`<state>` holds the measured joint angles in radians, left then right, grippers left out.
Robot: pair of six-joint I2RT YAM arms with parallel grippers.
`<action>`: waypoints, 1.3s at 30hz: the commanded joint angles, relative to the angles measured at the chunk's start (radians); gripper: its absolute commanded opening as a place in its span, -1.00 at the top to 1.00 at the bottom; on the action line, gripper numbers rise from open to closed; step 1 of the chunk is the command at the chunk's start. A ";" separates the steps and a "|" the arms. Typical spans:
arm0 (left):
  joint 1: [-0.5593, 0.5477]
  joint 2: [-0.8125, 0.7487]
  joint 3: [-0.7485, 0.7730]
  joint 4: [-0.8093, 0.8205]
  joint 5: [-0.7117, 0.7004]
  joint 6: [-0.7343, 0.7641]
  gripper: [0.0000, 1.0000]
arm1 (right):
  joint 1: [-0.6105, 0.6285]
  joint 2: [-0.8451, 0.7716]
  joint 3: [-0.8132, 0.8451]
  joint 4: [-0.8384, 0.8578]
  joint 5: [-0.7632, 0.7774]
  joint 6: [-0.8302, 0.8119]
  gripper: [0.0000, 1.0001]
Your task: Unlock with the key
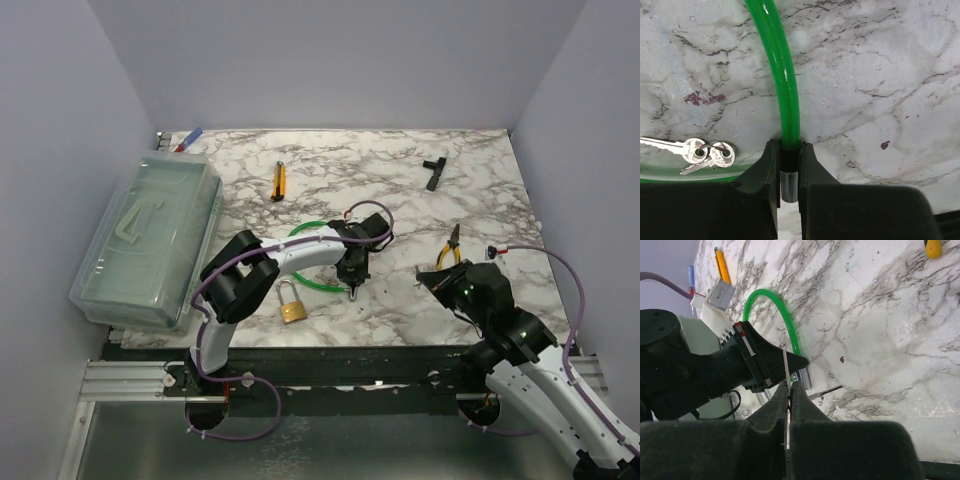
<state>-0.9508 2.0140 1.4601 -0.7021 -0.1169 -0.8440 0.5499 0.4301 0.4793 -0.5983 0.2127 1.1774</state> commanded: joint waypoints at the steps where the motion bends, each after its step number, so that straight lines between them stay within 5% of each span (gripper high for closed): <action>1: 0.026 -0.064 -0.015 0.080 0.038 -0.057 1.00 | 0.005 -0.048 -0.048 0.065 -0.007 -0.023 0.99; 22: 0.155 -0.169 0.001 0.254 0.244 -0.196 1.00 | 0.005 -0.035 -0.195 0.450 -0.120 -0.104 0.99; 39: 0.192 -0.176 -0.010 0.323 0.299 -0.268 1.00 | 0.005 0.174 -0.280 0.789 -0.280 -0.091 0.99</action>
<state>-0.7673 1.8839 1.4487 -0.4377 0.1337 -1.0660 0.5499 0.5789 0.2230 0.0715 -0.0097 1.0744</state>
